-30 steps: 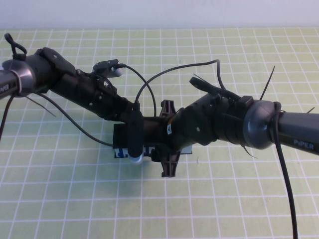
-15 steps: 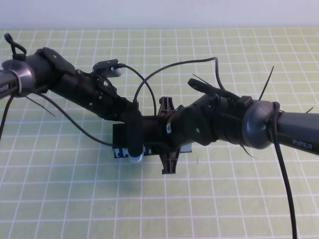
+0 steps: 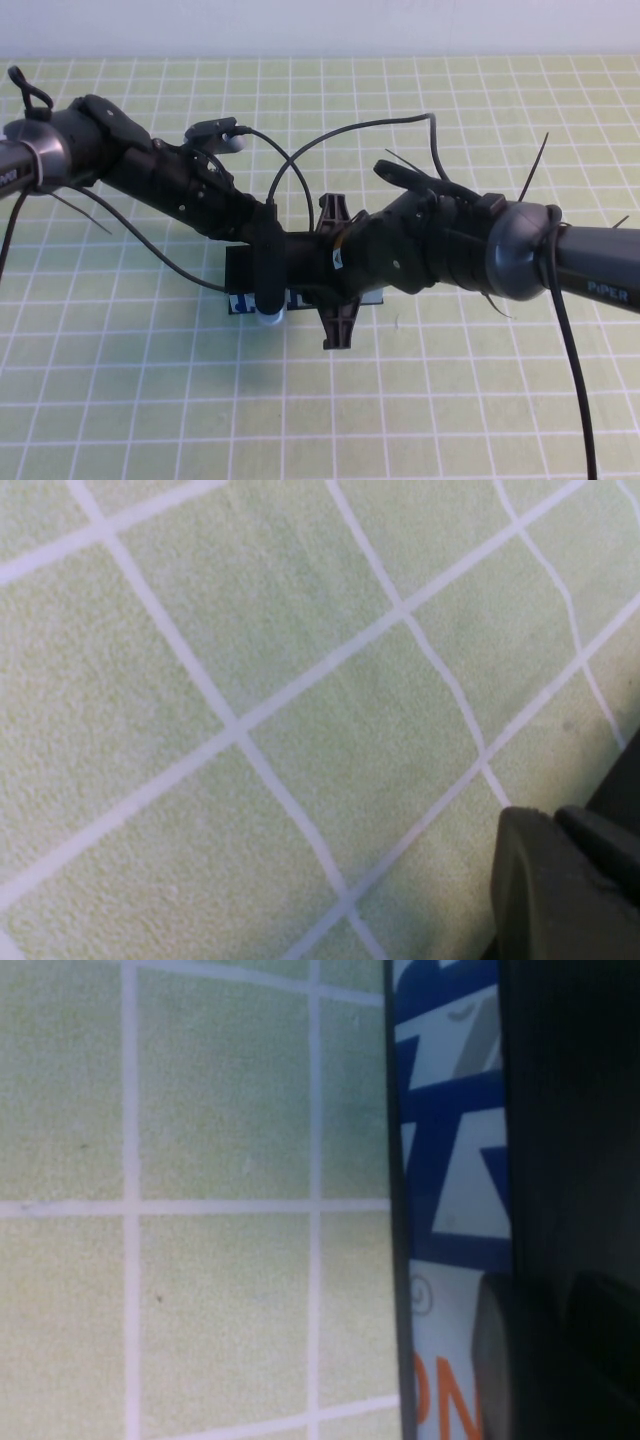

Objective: Take glasses out of glasses case
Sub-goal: Pick up the glasses from the glasses case

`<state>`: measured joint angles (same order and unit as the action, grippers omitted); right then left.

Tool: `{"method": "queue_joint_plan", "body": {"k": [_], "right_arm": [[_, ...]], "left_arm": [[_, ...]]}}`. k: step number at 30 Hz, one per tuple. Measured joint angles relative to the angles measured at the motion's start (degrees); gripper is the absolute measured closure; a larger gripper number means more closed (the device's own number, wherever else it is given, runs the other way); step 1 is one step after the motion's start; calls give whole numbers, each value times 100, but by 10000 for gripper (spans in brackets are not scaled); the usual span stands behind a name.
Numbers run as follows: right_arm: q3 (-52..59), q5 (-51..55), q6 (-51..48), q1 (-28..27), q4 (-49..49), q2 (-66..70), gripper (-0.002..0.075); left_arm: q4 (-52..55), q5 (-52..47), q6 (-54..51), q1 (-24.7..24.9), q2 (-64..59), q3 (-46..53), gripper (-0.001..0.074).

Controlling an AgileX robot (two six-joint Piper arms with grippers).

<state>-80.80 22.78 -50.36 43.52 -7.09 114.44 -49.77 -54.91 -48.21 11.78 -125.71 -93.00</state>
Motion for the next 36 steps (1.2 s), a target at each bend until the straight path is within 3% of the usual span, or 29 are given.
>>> {"method": "queue_joint_plan", "body": {"k": [8,15,23,30,36], "right_arm": [[0,50,397,0,-54,-284,710],[0,96,455,0,-176,-358,718],[0,34,850,-100,-240,-382,720],[0,24,1033,-137,-257,-392,721],[0,24,1055,-137,-266,-392,721]], "left_arm": [[34,-165,0,-76,79,-146,739],[44,-533,-232,-433,930,-223,739],[-1196,25,-2563,-708,2529,1747,739],[-2302,49,-4250,-724,2500,3108,739],[-2590,-13,-4952,-724,2156,3297,739]]}}
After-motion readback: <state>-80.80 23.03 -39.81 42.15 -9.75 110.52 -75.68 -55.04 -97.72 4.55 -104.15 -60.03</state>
